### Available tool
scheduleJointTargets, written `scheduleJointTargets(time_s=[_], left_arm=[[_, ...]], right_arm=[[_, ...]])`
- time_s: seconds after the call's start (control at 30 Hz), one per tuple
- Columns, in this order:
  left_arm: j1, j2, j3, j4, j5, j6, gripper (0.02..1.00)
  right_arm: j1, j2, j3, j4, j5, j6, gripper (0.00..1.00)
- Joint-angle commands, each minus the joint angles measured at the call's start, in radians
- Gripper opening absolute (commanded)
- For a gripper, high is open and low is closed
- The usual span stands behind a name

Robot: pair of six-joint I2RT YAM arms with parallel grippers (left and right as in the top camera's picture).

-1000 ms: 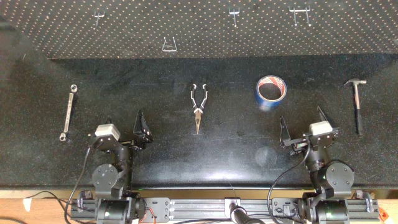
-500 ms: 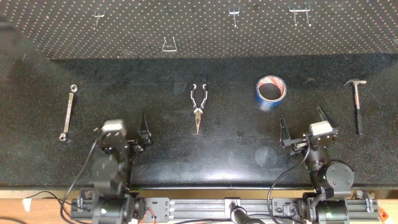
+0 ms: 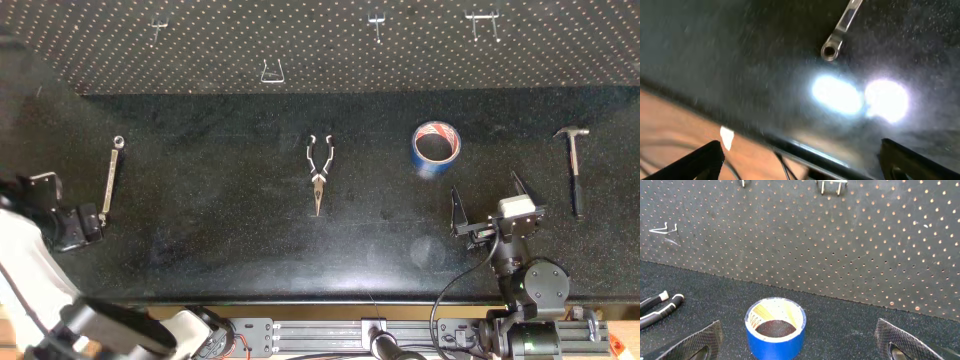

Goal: Place Tools Onto Pegboard

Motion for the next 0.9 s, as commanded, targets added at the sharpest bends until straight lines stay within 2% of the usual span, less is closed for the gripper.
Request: scheduleJointTargets(time_s=[0.03, 0.1, 0.23, 0.3, 0.63, 0.73, 0.8, 0.83, 0.87, 0.9], left_arm=[[-0.022, 0.246, 0.111, 0.076, 0.141, 0.141, 0.993], [-0.096, 0.45, 0.278, 0.079, 0.178, 0.154, 0.993], [-0.192, 0.576, 0.319, 0.12, 0.2, 0.155, 0.993], [-0.198, 0.577, 0.319, 0.124, 0.227, 0.155, 0.993], [-0.198, 0.62, 0.319, 0.125, 0.225, 0.177, 0.996], [-0.198, 0.633, 0.319, 0.126, 0.175, 0.179, 0.996], [-0.198, 0.642, 0.319, 0.12, 0.148, 0.201, 0.816], [-0.198, 0.642, 0.319, 0.12, 0.146, 0.201, 0.533], [-0.198, 0.642, 0.319, 0.12, 0.147, 0.201, 0.34], [-0.198, 0.642, 0.319, 0.12, 0.147, 0.2, 0.066]], right_arm=[[0.004, -0.007, -0.004, -0.003, 0.002, -0.01, 0.993], [0.004, -0.007, -0.004, -0.003, 0.002, -0.01, 0.993], [0.004, -0.007, -0.004, -0.003, 0.002, -0.01, 0.993], [0.004, -0.007, -0.004, -0.003, 0.002, -0.01, 0.993], [0.004, -0.007, -0.004, -0.004, 0.002, -0.01, 0.993], [0.004, -0.007, -0.004, -0.004, 0.002, -0.01, 0.993], [0.004, -0.007, -0.004, -0.004, 0.002, -0.01, 0.993], [0.004, -0.007, -0.004, -0.003, 0.002, -0.01, 0.993], [0.004, -0.007, -0.004, -0.003, 0.002, -0.01, 0.993], [0.004, -0.007, -0.004, -0.004, 0.002, -0.01, 0.993]])
